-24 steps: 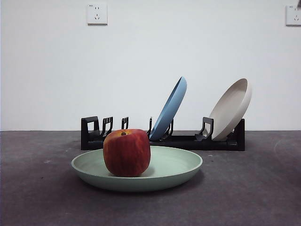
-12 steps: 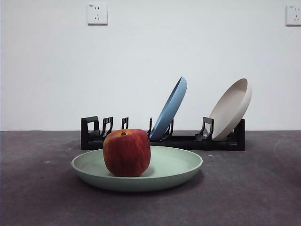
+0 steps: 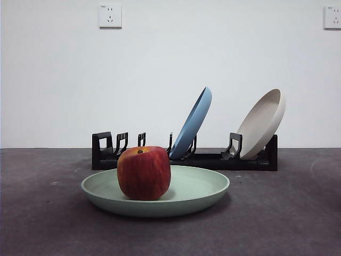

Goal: Take the green plate from the plate rack,put the plate on the table,take the apple from the table,put the apple in the plate

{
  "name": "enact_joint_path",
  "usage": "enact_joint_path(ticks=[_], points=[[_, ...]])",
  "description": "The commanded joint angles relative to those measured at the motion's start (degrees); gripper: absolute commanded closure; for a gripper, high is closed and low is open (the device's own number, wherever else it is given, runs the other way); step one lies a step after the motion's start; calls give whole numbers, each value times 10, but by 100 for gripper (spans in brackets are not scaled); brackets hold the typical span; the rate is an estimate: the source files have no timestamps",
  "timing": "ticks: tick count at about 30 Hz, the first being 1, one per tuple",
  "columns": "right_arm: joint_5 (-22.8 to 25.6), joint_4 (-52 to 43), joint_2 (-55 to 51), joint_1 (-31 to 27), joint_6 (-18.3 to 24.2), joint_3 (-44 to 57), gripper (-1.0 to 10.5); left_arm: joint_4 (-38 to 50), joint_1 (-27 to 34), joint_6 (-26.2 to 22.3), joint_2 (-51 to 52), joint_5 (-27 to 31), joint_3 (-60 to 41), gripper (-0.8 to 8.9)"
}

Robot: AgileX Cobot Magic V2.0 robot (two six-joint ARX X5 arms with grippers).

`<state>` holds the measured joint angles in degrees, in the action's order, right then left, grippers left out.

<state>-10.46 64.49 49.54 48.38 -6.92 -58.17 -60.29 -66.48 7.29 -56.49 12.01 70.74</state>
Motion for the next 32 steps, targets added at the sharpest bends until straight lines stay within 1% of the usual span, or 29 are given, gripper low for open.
enact_joint_path(ticks=[1,3,4,6,9,10,14,17,20,24,26,29,32], points=[[1,-3,-1,1,-3,3,946,51,35,-40,16,45,0,817],[1,-3,-1,1,-3,3,946,123,80,-89,33,36,-2,817],[1,-3,-1,1,-3,3,946,161,109,-111,44,19,-3,817],[1,-3,-2,1,-3,3,946,217,172,-134,66,-28,-3,817],[1,-3,-2,1,-3,3,946,264,279,-136,100,-93,-3,817],[1,-3,-2,1,-3,3,946,268,310,-136,112,-103,-3,817],[1,-3,-2,1,-3,3,946,308,433,-140,172,-106,-33,817],[1,-3,-2,1,-3,3,946,374,501,-160,229,-104,-89,816],[1,-3,-2,1,-3,3,946,465,552,-171,289,-92,-172,816],[1,-3,-2,1,-3,3,946,594,605,-170,359,-76,-308,816],[1,-3,-2,1,-3,3,946,635,627,-163,387,-76,-371,816],[1,-3,-2,1,-3,3,946,669,649,-147,419,-76,-454,817],[1,-3,-2,1,-3,3,946,677,663,-122,438,-76,-520,816]])
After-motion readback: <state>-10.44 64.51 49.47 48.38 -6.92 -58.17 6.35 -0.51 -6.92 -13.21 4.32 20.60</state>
